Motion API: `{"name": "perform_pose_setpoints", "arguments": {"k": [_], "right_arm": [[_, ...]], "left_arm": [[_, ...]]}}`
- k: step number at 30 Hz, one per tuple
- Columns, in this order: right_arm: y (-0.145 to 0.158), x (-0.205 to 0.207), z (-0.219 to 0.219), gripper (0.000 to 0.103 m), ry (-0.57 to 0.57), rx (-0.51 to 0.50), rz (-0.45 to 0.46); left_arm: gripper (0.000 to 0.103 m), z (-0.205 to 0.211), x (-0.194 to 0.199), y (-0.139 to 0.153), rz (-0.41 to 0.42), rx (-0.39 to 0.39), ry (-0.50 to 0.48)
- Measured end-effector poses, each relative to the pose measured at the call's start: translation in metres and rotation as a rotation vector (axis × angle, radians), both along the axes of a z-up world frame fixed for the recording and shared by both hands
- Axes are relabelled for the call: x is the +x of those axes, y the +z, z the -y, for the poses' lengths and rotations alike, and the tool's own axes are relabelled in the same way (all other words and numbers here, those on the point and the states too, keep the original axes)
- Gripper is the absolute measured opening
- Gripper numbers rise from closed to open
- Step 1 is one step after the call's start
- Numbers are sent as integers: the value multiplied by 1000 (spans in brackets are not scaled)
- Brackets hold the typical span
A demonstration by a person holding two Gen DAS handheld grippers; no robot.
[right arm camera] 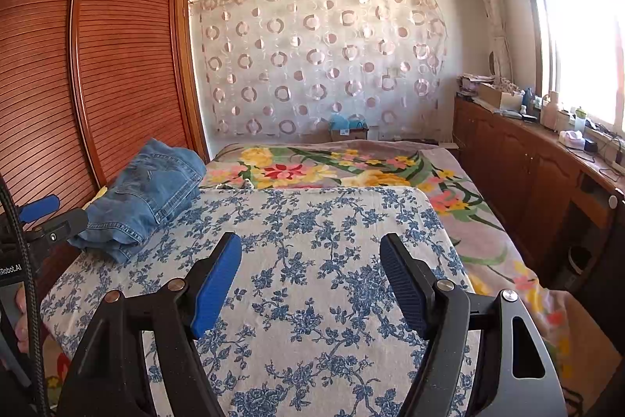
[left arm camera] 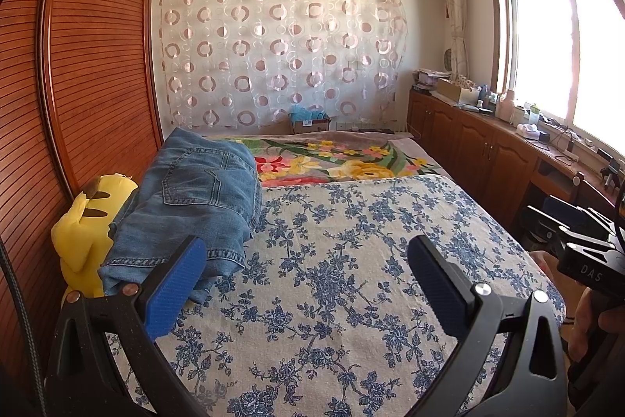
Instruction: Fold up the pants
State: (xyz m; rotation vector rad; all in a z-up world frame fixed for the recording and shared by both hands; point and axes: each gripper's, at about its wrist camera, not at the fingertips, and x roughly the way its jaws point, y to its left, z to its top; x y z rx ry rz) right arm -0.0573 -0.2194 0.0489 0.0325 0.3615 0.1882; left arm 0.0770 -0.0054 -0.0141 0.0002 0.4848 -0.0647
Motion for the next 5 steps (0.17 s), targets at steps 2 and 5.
{"name": "perform_pose_setpoints", "arguments": {"k": [2, 5], "right_arm": [[-1, -1, 0, 75, 0, 0, 0], [0, 0, 0, 75, 0, 0, 1]], "left_arm": [[103, 0, 0, 0, 1, 2, 0], [103, 1, 0, 1, 1, 3, 0]]}}
